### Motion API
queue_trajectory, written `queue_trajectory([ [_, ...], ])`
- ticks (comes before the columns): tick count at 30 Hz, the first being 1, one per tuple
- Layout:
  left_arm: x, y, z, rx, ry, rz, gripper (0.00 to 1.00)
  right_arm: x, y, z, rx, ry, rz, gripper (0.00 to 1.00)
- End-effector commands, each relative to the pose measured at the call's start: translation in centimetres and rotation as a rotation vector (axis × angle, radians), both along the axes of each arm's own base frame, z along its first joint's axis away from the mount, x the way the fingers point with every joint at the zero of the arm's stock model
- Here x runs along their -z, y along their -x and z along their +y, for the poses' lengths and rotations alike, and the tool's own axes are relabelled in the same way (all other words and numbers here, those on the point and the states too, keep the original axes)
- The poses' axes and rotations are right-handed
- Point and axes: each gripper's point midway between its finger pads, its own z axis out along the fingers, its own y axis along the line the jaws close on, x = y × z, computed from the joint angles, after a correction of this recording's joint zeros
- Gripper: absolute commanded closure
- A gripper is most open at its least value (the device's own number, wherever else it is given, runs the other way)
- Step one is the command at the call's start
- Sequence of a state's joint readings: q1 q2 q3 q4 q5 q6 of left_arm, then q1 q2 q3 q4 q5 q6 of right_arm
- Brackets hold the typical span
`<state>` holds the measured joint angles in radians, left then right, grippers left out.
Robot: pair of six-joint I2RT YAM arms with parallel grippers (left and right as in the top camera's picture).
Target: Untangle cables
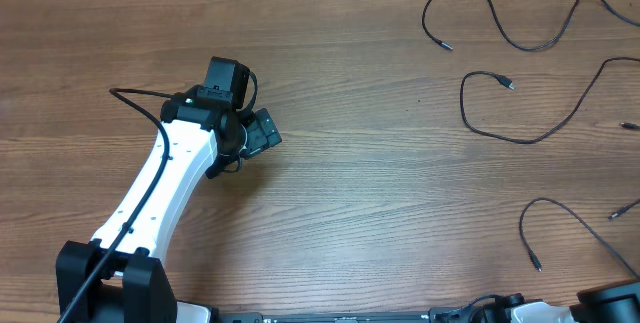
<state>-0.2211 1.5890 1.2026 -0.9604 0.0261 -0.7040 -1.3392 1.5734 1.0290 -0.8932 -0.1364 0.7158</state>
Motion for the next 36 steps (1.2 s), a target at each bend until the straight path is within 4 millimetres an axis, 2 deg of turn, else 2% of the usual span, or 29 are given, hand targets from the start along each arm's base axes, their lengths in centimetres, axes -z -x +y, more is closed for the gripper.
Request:
queue_trajectory([
  [1, 0.3, 0.0, -0.1, -0.005, 0.000, 0.007, 0.01, -0.3, 0.5, -1.2, 0.045, 0.038, 0.044, 0.06],
  [7, 0.3, -0.1, -0.1, -0.005, 0.001, 0.003, 0.00, 0.6, 1.9, -1.5, 0.049, 0.061, 0.212, 0.07],
  [17, 0.3, -0.1, -0.1, -0.004, 0.001, 0.005, 0.01, 5.4, 0.9, -0.1, 0.003, -0.088, 0.246, 0.07],
  [24, 0.3, 0.0, -0.1, -0.005, 0.000, 0.007, 0.00, 6.1, 0.3, -0.8, -0.002, -0.071, 0.232, 0.12],
  [28, 0.3, 0.0, -0.1, -0.005, 0.000, 0.007, 0.01, 6.0, -0.3, -1.3, -0.013, -0.044, 0.224, 0.22],
  [36, 0.3, 0.0, -0.1, -0.005, 0.000, 0.008, 0.01, 5.9, -2.0, -1.9, -0.047, 0.003, 0.204, 0.55],
])
